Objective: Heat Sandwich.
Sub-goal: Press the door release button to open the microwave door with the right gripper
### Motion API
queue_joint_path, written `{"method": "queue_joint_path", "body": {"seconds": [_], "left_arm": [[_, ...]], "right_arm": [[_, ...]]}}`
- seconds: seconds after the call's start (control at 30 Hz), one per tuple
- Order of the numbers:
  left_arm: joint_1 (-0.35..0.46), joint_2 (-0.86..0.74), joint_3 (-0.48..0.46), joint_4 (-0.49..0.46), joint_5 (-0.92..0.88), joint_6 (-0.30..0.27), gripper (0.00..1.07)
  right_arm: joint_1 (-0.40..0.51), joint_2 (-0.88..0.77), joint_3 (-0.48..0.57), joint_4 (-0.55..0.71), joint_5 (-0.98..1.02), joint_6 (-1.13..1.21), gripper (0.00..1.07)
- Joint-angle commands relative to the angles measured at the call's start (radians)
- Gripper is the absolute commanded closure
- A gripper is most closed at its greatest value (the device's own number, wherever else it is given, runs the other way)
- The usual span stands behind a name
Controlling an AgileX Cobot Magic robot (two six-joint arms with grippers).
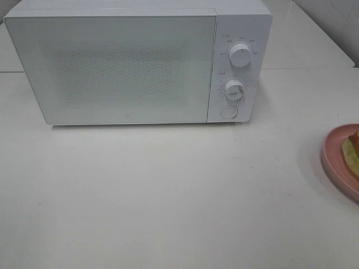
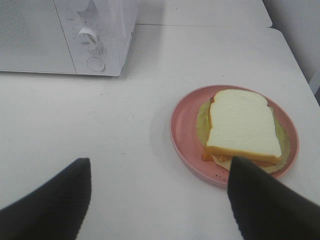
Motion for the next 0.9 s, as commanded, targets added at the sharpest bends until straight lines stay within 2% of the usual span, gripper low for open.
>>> {"method": "queue_joint_path", "body": {"seconds": [0.03, 0.57, 0.9], "left_arm": [[-0.001, 0.002, -0.009, -0.002, 0.003, 0.002, 0.09], [-0.001, 0.002, -0.009, -0.002, 0.003, 0.002, 0.09], [-0.001, 0.002, -0.009, -0.002, 0.003, 0.002, 0.09]], "right_arm": [[-0.008, -0.021, -0.003, 0.006, -0.012, -0.007, 0.34], [-0.008, -0.014, -0.011, 0.006, -0.025, -0.007, 0.34], [-0.008, 0.109, -0.051, 0.013, -0.196, -0.007, 0.34]]}}
